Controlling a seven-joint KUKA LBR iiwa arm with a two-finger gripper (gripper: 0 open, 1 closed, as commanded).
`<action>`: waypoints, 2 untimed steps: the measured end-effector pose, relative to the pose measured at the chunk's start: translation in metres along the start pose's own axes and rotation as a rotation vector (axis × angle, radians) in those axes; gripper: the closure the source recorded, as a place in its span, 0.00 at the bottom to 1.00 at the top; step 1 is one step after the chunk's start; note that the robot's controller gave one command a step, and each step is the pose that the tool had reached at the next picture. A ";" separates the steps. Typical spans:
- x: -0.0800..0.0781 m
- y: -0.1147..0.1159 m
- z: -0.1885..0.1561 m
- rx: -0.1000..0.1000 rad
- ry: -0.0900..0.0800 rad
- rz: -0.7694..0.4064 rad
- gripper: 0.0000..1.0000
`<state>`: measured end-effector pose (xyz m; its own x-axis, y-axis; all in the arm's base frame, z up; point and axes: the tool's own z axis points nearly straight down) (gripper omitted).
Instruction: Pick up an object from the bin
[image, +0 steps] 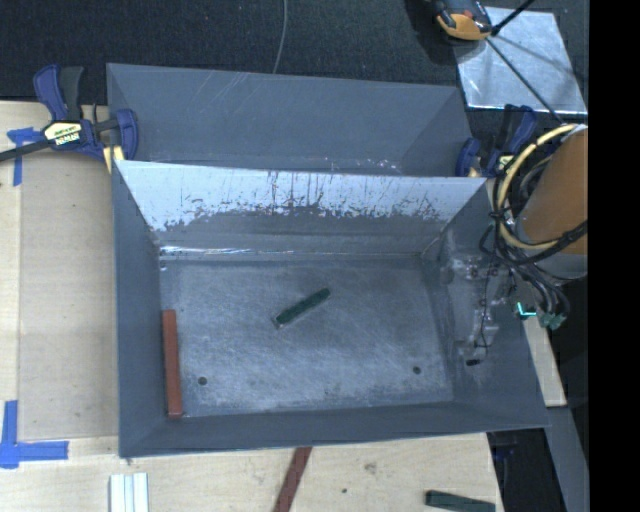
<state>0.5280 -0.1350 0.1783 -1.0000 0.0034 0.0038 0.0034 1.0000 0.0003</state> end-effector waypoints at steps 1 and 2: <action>-0.002 0.000 -0.004 0.001 -0.007 -0.003 0.00; -0.018 0.040 0.042 0.004 -0.015 -0.023 0.00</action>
Offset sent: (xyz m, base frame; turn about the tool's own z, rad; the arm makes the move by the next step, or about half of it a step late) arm 0.0294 0.0885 -0.0948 -0.0545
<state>0.5456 -0.0947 0.1367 -0.9997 -0.0192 -0.0115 -0.0191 0.9998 -0.0042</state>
